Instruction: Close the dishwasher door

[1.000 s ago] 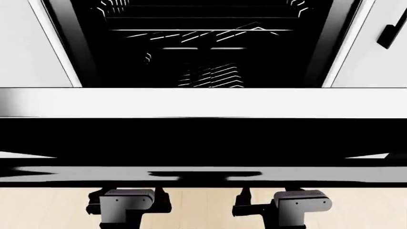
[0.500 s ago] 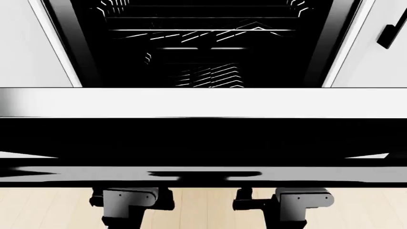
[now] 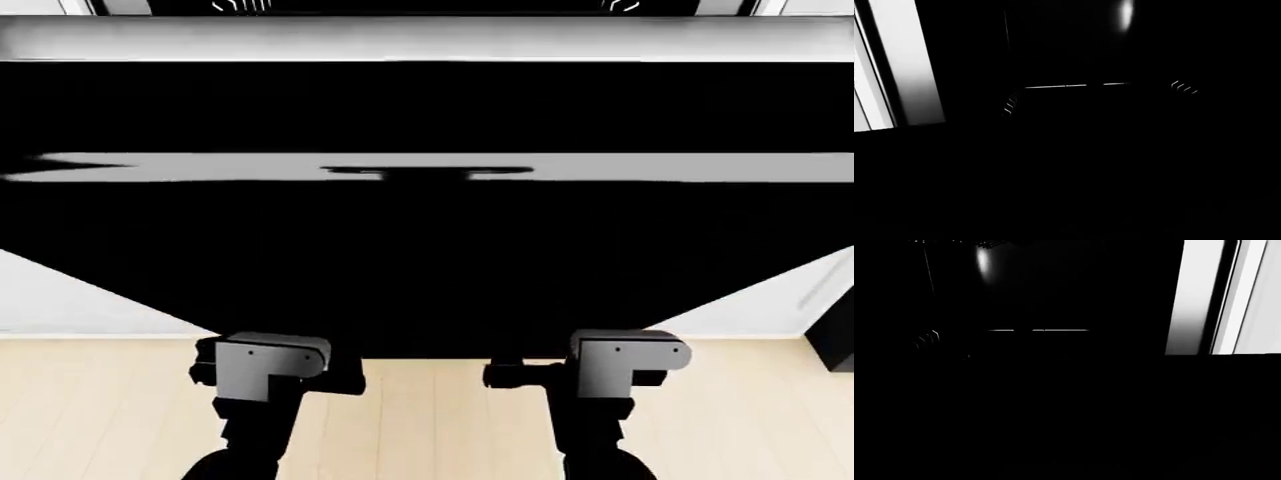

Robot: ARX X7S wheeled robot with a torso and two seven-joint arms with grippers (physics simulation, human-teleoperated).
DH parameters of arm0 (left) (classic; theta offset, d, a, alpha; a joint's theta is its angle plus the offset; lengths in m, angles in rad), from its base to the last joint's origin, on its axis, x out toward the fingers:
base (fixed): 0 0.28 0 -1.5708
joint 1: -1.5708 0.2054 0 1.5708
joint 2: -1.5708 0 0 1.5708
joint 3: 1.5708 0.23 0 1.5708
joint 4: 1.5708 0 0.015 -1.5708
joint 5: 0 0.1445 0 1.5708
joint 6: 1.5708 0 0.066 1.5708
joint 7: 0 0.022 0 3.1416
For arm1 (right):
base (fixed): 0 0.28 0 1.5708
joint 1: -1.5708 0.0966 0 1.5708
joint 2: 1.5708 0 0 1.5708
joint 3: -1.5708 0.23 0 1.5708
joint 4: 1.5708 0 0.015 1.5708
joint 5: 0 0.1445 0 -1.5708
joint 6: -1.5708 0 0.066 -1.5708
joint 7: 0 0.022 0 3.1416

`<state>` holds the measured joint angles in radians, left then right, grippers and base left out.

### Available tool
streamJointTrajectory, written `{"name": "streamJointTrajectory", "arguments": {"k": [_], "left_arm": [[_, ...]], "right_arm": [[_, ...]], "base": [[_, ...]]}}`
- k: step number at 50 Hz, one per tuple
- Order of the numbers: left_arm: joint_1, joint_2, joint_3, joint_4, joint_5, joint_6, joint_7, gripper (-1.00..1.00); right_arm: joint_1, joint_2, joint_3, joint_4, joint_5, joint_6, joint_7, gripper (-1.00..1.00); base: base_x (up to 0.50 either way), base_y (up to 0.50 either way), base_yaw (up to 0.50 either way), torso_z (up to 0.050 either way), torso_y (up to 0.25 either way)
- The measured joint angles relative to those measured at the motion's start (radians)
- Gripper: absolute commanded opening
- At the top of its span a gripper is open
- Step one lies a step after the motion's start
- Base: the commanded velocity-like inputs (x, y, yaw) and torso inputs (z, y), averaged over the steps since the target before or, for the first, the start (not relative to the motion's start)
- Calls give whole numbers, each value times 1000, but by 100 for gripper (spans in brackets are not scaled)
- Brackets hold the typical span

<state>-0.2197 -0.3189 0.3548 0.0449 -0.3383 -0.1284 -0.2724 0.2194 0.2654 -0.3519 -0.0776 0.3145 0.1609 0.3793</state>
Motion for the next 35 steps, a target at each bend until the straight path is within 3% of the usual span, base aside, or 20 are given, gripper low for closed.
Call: {"name": "streamJointTrajectory", "arguments": {"k": [35], "left_arm": [[-242,55,-80,-139,-87,-155,-43,100]], "right_arm": [[304,-42,-18,175,45,183,5,100]], "base": [[0,0,0,0,2]]}}
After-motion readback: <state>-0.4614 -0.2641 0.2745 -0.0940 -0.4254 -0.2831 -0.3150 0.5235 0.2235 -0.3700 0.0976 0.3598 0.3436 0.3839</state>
